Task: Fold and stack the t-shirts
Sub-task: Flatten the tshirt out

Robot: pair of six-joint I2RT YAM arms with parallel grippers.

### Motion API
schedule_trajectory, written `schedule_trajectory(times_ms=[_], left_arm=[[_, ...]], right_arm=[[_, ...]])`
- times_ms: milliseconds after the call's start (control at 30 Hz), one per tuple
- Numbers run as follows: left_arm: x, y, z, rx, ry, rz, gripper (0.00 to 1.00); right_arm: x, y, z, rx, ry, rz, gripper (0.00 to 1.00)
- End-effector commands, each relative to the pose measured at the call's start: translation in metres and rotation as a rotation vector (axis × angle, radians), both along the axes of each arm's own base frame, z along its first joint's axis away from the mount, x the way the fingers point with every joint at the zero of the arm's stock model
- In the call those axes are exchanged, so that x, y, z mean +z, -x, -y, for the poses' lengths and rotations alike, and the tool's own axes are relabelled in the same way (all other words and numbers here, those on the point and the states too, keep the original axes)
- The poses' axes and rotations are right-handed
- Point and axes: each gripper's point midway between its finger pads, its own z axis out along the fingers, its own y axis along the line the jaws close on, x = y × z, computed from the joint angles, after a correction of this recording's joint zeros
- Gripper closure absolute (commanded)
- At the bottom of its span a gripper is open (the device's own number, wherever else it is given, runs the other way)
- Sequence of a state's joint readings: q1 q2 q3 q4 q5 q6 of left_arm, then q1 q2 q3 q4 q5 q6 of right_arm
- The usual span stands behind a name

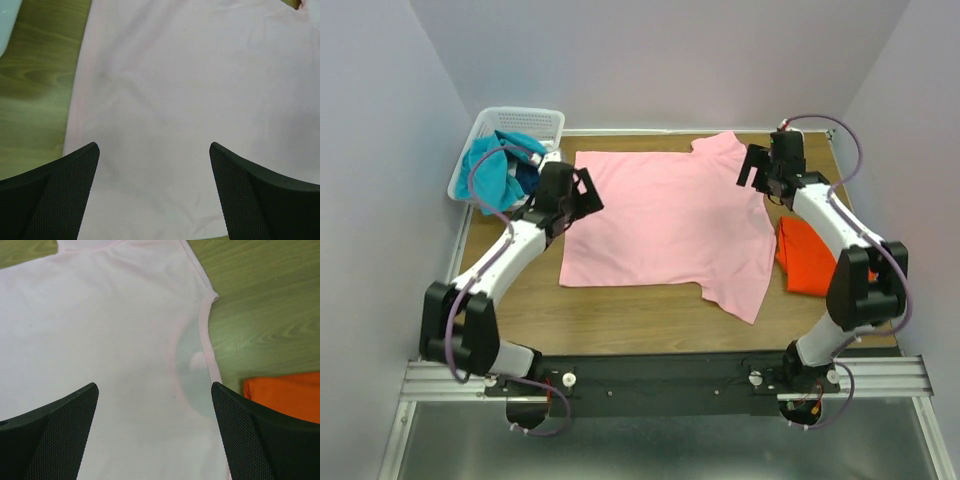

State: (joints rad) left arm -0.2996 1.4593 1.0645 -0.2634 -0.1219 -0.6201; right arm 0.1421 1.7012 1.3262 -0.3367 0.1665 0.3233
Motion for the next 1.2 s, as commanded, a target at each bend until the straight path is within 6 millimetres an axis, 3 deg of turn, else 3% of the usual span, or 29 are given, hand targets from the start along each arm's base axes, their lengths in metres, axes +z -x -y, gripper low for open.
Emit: schedule_trajectory(times_ms=[0, 33, 100, 167, 367, 400, 533, 667, 767, 833, 867, 1167], left_arm=[[-0.061, 0.070, -0.033, 0.169, -0.018, -0.195, 0.02], [-0.053, 0.082, -0.036, 0.183, 0.010, -0.169, 0.02], [-0.068, 0.115, -0.048, 0.249, 0.034, -0.205, 0.02], [-0.087, 0.142, -0.060, 0.309, 0.025, -0.272, 0.02], [-0.121, 0.175, -0.055, 0.364, 0.116, -0.369, 0.02], [-0.125, 0.176, -0.053, 0.349, 0.119, -0.379, 0.02], [-0.136, 0.178, -0.054, 0.372, 0.116, -0.403, 0.18], [-0.140, 0.175, -0.059, 0.407, 0.091, -0.406, 0.22], [-0.141, 0.172, -0.063, 0.424, 0.074, -0.401, 0.35], [-0.142, 0.171, -0.066, 0.441, 0.063, -0.398, 0.51], [-0.142, 0.170, -0.067, 0.451, 0.060, -0.395, 0.55], [-0.141, 0.164, -0.078, 0.496, 0.037, -0.361, 0.58]], right_arm=[[-0.007, 0.044, 0.007, -0.085, -0.064, -0.026, 0.00], [-0.006, 0.058, 0.010, -0.099, -0.069, -0.023, 0.00], [0.006, 0.068, 0.011, -0.114, -0.093, 0.013, 0.00], [0.004, 0.076, 0.011, -0.117, -0.105, 0.010, 0.00], [0.001, 0.081, 0.010, -0.118, -0.115, 0.006, 0.00], [0.001, 0.081, 0.010, -0.118, -0.113, 0.004, 0.00], [-0.001, 0.081, 0.011, -0.123, -0.107, 0.001, 0.00], [-0.003, 0.082, 0.010, -0.120, -0.111, -0.005, 0.00], [-0.004, 0.085, 0.011, -0.121, -0.110, -0.006, 0.00], [-0.003, 0.086, 0.011, -0.123, -0.111, -0.003, 0.00], [-0.004, 0.088, 0.011, -0.122, -0.112, -0.004, 0.00], [-0.007, 0.107, -0.006, -0.032, -0.174, -0.019, 0.00]])
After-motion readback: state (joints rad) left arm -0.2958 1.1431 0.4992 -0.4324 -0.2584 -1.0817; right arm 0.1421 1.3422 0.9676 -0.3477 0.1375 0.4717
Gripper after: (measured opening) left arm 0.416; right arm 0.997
